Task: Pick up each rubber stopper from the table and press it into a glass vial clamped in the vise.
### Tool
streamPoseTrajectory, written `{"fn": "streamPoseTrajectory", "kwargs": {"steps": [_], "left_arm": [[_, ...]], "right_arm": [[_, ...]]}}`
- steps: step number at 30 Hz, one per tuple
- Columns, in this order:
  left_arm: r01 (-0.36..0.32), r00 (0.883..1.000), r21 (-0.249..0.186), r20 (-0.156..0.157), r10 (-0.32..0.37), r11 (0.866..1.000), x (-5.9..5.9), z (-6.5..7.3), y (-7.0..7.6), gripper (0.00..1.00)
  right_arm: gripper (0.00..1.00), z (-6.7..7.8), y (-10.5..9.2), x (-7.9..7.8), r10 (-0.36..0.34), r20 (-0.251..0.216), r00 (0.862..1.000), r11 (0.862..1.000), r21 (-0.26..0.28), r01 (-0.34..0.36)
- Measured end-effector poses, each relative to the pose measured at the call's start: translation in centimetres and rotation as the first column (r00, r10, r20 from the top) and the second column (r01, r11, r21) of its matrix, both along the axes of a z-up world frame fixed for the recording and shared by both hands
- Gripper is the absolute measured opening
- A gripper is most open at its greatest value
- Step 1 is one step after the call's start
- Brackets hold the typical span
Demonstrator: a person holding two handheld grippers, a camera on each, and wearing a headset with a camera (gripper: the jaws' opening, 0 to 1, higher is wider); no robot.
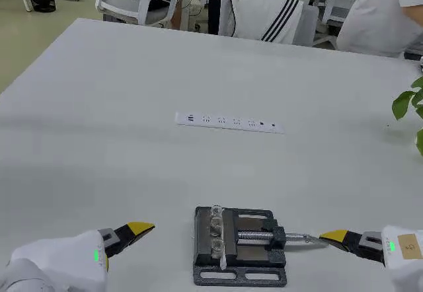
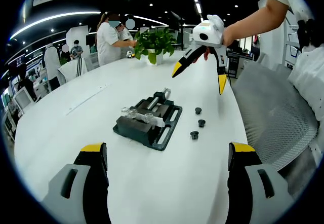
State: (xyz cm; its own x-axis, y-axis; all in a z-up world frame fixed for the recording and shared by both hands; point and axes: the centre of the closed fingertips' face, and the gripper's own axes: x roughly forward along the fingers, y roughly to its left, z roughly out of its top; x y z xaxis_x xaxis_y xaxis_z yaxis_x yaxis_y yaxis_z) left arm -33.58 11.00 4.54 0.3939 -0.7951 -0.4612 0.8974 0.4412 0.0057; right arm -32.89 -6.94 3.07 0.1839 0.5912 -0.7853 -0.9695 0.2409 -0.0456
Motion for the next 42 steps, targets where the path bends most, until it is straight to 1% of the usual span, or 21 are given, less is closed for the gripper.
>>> {"fn": "streamPoseTrajectory", "kwargs": {"steps": [4,9,13,16,18,20,22,24,29,35,38,42], "left_arm": [[-0.001,1.000,-0.005,-0.003,0.001,1.000,0.0,-0.1,-0.1,0.99],[0.000,1.000,-0.012,-0.003,0.000,1.000,-0.1,-0.1,-0.3,0.99],[-0.003,1.000,-0.017,-0.001,0.003,1.000,0.0,-0.1,-0.3,0.99],[-0.007,1.000,-0.023,0.001,0.007,1.000,0.0,0.0,-0.3,0.99],[-0.008,1.000,-0.026,0.004,0.008,1.000,0.1,0.1,-0.3,0.99],[-0.009,1.000,-0.027,0.006,0.010,1.000,0.1,0.1,-0.3,0.99],[-0.012,1.000,-0.031,0.008,0.012,0.999,0.2,0.1,-0.3,0.99],[-0.012,1.000,-0.035,0.008,0.012,0.999,0.1,0.1,-0.4,0.99],[-0.017,1.000,-0.046,0.008,0.018,0.999,0.1,0.1,-0.3,0.99],[-0.023,1.000,-0.055,0.007,0.024,0.998,0.1,0.1,-0.2,0.99],[-0.025,1.000,-0.054,0.005,0.025,0.998,0.1,-0.1,-0.1,0.99],[-0.031,1.000,-0.061,0.002,0.031,0.998,0.1,0.0,0.0,0.99]], "right_arm": [[0.90,-0.2,0.1,-0.2,0.009,-0.009,1.000,1.000,-0.009,-0.009],[0.85,-0.5,0.3,-0.5,0.029,-0.025,0.999,0.999,-0.034,-0.030],[0.80,-0.6,0.5,-0.8,0.047,-0.041,0.998,0.998,-0.046,-0.049],[0.74,-1.0,0.6,-1.0,0.058,-0.060,0.996,0.996,-0.070,-0.062],[0.71,-1.1,0.7,-1.1,0.067,-0.062,0.996,0.994,-0.077,-0.072],[0.66,-1.3,0.7,-1.3,0.077,-0.074,0.994,0.992,-0.099,-0.084],[0.62,-1.5,0.8,-1.5,0.097,-0.077,0.992,0.987,-0.118,-0.106],[0.56,-1.7,0.7,-1.7,0.107,-0.088,0.990,0.983,-0.139,-0.119],[0.46,-2.2,0.9,-1.9,0.121,-0.110,0.987,0.975,-0.173,-0.138],[0.34,-2.8,1.5,-2.0,0.141,-0.119,0.983,0.967,-0.197,-0.162],[0.29,-3.2,1.7,-2.0,0.150,-0.129,0.980,0.964,-0.202,-0.174],[0.26,-4.1,1.7,-2.4,0.175,-0.147,0.974,0.951,-0.230,-0.206]]}}
